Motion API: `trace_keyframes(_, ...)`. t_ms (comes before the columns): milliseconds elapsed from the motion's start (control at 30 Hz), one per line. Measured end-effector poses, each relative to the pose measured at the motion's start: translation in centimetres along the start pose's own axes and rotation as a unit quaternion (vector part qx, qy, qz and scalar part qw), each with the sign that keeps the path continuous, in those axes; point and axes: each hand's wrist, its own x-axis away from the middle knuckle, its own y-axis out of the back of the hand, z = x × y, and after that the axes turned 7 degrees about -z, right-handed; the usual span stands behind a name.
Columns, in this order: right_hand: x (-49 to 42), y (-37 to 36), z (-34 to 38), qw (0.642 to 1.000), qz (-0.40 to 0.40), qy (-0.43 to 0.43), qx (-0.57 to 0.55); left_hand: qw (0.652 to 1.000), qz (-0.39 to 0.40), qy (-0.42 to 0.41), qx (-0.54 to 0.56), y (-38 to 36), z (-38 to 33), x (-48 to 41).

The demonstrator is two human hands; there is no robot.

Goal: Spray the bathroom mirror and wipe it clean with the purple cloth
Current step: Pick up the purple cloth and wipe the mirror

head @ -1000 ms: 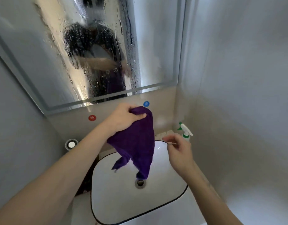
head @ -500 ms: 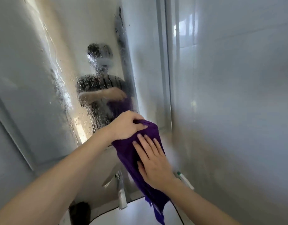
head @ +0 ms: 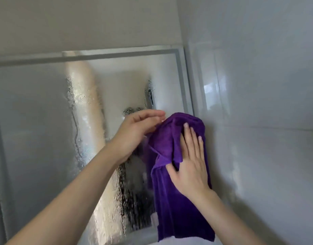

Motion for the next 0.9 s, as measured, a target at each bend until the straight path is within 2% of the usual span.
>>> trace_keyframes(33,-2.2,-0.7,-0.5,1.000,-0.013,-0.011,-0.004,0.998,-0.035,-0.027,-0.052,0.8,0.0,-1.4)
trace_keyframes(67,-4.3,-1.4,-1.1,0.999,-0.024,-0.021,-0.013,0.982,-0.073,-0.066,-0.164,1.8,0.6,-2.7)
trace_keyframes(100,-6.3,-2.2,-1.5,0.999,-0.032,-0.025,-0.026,0.938,-0.095,-0.110,-0.313,3.0,1.6,-3.9)
trace_keyframes(167,-10.5,-3.5,-2.2,0.998,-0.036,-0.020,-0.044,0.815,-0.084,-0.159,-0.550,5.2,3.6,-5.5)
trace_keyframes(267,-17.1,-5.3,-4.0,0.998,-0.052,-0.010,-0.017,0.673,-0.043,-0.187,-0.715,7.5,5.3,-7.6)
trace_keyframes(333,-21.7,-6.5,-4.9,0.996,-0.076,-0.047,-0.004,0.565,0.027,-0.246,-0.787,8.6,5.4,-9.5)
trace_keyframes(367,-23.8,-7.0,-5.3,0.994,-0.081,-0.076,-0.005,0.529,0.056,-0.263,-0.805,9.1,5.1,-10.6)
trace_keyframes(400,-25.6,-7.6,-5.6,0.992,-0.080,-0.099,-0.006,0.523,0.060,-0.253,-0.811,9.6,4.5,-11.7)
trace_keyframes(500,-29.1,-9.8,-6.8,0.992,-0.045,-0.115,0.005,0.591,-0.045,-0.167,-0.788,10.7,3.0,-14.6)
trace_keyframes(533,-29.5,-10.6,-7.1,0.993,-0.036,-0.112,0.016,0.604,-0.065,-0.156,-0.779,10.8,2.7,-15.4)
trace_keyframes(733,-29.4,-13.0,-7.3,0.990,-0.054,-0.087,0.096,0.607,-0.079,-0.154,-0.775,11.6,2.3,-17.5)
trace_keyframes(900,-28.7,-14.4,-2.9,0.994,-0.037,0.018,0.101,0.694,-0.103,-0.157,-0.695,11.1,2.9,-17.5)
